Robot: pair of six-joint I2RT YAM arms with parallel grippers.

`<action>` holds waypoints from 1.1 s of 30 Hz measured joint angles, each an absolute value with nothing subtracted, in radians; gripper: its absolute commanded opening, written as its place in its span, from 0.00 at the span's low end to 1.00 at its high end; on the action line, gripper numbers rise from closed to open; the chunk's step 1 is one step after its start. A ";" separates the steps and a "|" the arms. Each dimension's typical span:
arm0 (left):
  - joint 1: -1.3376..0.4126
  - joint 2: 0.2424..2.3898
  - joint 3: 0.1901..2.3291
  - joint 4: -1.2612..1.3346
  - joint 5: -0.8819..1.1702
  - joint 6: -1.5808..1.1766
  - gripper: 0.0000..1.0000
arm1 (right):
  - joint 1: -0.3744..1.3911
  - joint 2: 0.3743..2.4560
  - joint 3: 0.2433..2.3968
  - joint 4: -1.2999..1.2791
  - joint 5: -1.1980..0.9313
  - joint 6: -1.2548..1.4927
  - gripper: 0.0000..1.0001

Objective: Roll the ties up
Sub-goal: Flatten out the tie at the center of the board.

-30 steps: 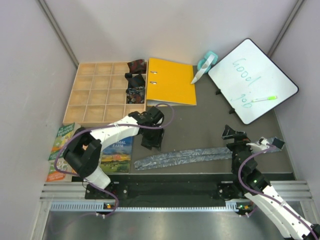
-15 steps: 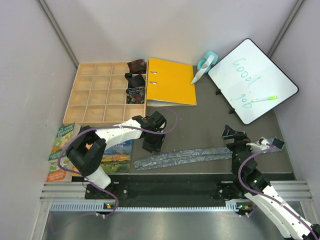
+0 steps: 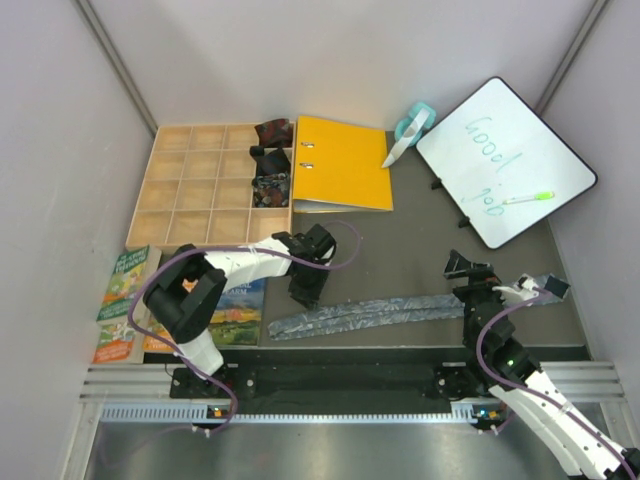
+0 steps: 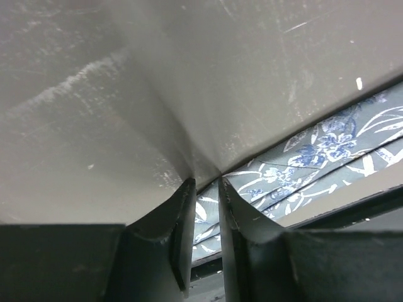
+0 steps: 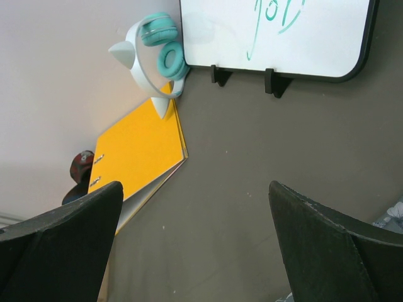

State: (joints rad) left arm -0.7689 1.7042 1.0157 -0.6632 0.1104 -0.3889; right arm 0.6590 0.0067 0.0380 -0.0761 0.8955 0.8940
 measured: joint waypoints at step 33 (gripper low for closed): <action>-0.787 1.688 1.041 -0.707 0.198 -0.372 0.00 | 0.659 0.007 0.038 -0.076 0.896 0.894 0.99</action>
